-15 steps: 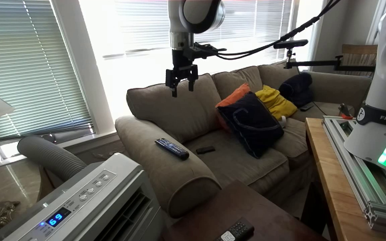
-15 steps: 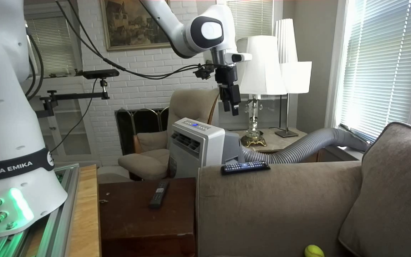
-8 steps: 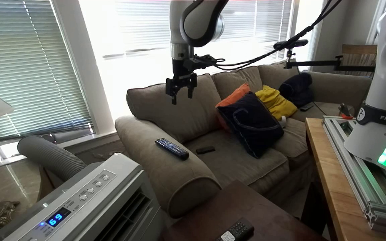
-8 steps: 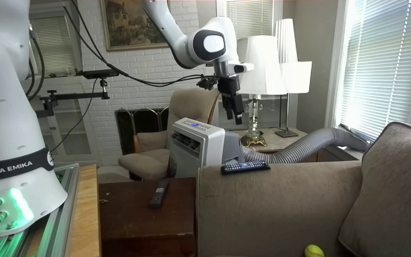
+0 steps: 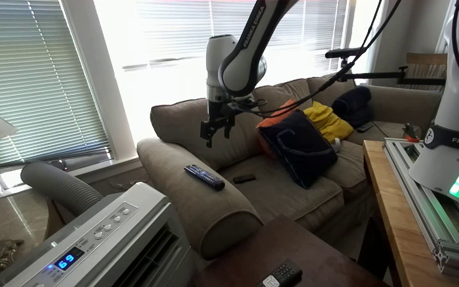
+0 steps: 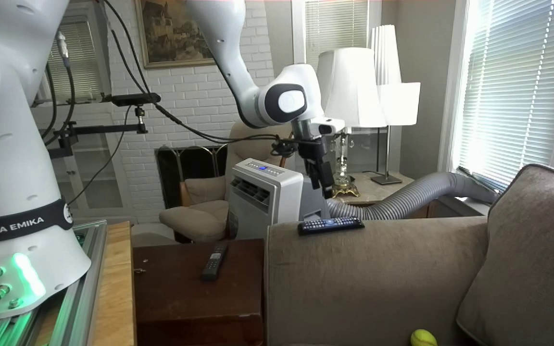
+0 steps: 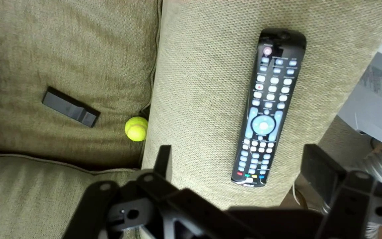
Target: Pick up the remote from the sofa and put it on the table
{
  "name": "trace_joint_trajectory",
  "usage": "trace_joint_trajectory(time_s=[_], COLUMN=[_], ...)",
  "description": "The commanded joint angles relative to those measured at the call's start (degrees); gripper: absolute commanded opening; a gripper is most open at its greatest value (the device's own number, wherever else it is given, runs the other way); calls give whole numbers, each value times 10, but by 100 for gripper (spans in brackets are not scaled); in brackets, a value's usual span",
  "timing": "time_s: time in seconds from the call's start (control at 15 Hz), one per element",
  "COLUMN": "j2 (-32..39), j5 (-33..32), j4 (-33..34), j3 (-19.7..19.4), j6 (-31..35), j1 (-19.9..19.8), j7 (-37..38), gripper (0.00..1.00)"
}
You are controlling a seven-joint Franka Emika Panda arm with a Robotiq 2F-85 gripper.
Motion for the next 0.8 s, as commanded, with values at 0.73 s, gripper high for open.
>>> trace_joint_trajectory(time_s=[0.73], j2=[204], j5=[48], j4=[147], j3=[-31], j6=[91], j1=[78], j7=[16], gripper=[100])
